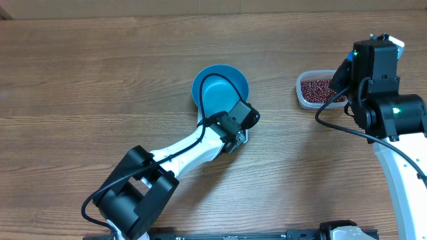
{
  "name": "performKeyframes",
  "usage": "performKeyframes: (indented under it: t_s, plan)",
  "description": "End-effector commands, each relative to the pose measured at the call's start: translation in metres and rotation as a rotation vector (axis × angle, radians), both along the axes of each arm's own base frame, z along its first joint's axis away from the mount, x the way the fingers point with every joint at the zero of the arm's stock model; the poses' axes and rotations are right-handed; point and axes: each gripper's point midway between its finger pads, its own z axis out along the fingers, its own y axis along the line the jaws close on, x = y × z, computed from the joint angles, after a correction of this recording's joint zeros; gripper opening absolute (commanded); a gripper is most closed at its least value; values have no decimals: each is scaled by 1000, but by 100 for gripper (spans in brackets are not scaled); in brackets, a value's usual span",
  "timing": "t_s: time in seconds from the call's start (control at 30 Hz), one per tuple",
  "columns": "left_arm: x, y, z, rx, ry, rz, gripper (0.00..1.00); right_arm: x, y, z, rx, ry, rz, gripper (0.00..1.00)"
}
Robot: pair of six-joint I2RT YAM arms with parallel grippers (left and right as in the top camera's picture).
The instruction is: Scoop item into bowl and weigh 150g on scale
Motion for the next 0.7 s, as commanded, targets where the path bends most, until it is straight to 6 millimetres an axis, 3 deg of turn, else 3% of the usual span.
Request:
performKeyframes:
  t_s: [0.0, 0.67]
  plan:
    - [-2, 3, -8, 8, 4, 25, 4, 0, -2, 11, -7, -25, -3, 4]
    - [-1, -2, -7, -15, 1, 18, 4, 0, -2, 11, -7, -23, -3, 4]
